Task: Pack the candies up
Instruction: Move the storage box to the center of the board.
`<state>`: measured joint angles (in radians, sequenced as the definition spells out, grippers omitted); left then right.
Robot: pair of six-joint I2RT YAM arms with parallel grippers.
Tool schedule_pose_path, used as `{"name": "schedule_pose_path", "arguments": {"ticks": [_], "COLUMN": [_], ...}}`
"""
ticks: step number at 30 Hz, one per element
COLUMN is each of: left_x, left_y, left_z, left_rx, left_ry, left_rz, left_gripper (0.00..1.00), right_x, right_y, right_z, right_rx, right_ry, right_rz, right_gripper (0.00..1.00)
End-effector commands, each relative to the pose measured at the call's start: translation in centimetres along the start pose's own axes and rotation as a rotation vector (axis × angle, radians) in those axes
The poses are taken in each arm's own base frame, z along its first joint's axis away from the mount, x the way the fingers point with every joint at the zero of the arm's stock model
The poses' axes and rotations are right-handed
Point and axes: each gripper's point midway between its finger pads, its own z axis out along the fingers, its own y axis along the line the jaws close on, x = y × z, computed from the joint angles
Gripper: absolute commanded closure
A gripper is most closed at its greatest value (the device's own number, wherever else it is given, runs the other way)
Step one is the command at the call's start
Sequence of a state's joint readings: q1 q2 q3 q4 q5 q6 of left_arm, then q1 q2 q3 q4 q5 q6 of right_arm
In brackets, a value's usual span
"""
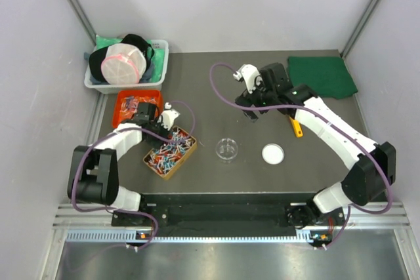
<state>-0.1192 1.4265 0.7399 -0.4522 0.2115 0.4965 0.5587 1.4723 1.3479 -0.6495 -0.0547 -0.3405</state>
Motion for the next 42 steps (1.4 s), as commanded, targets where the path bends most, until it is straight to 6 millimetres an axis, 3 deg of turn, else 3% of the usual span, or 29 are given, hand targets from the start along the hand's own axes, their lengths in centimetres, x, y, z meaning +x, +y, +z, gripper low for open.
{"name": "schedule_pose_path", "arguments": {"ticks": [1,11,22,30,35,42], "left_x": [-3.6,-8.1,-13.8,-16.7,-17.7,-18.6], "left_y": [0.6,1.8,1.3,3.1,4.4,4.5], "left_z": [0.6,2.8,5.5,7.9,8.7,9.2], "left_rx": [-0.016,-0.034,-0.049,-0.107,-0.155,-0.145], "left_ry": [-0.066,-0.117,-0.139,-0.126,-0.120,-0.130], "left_rz": [-0.027,-0.102,-0.154,-0.231,-0.273,-0.299], "left_gripper": [1.00,1.00,1.00,1.00,1.00,1.00], "right_x": [-2.1,-2.0,0.0,4.9,8.6,13.9], "right_y": [-1.4,-3.5,-9.1,-12.2,-12.2,-12.6], "right_z": [-2.1,-3.1,-4.2,-3.6,-3.3,-2.1], "right_rx": [0.046,0.109,0.253,0.310,0.325,0.360], "right_ry": [-0.099,-0.116,-0.112,-0.041,0.022,0.102], "right_rz": [0.020,0.053,0.155,0.245,0.283,0.337], "right_gripper": [0.01,0.01,0.01,0.01,0.01,0.03]}}
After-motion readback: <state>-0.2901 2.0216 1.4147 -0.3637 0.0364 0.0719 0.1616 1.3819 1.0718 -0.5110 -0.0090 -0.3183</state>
